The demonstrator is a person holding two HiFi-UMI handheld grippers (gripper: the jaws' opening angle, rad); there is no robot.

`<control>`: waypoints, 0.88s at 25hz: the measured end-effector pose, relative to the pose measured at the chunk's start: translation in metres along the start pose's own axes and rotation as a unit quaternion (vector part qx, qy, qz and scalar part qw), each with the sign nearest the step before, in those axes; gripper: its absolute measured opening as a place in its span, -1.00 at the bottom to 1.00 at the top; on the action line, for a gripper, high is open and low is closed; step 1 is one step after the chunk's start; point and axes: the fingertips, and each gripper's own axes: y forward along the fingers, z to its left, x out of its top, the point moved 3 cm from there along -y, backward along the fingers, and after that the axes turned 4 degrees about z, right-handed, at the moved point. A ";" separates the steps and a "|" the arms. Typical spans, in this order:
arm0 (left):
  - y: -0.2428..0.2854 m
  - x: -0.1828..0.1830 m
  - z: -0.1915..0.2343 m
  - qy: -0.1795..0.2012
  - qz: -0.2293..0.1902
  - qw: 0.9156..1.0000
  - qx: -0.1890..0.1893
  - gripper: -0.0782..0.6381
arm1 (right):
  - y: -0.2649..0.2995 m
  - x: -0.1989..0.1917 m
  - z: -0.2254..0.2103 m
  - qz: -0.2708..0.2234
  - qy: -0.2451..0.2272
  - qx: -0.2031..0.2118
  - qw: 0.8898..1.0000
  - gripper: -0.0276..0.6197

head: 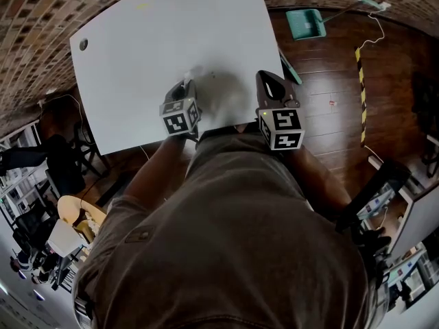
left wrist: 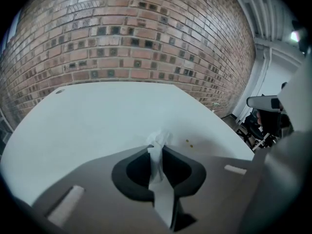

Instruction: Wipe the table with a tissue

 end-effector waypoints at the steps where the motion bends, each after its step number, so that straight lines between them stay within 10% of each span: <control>1: 0.001 0.000 -0.003 0.003 0.001 1.000 -0.002 -0.68 | -0.001 0.000 -0.002 -0.001 0.000 -0.001 1.000 -0.87; 22: 0.013 0.009 -0.037 0.022 0.007 1.000 -0.008 -0.68 | -0.010 0.000 -0.035 0.000 -0.001 0.003 1.000 -0.87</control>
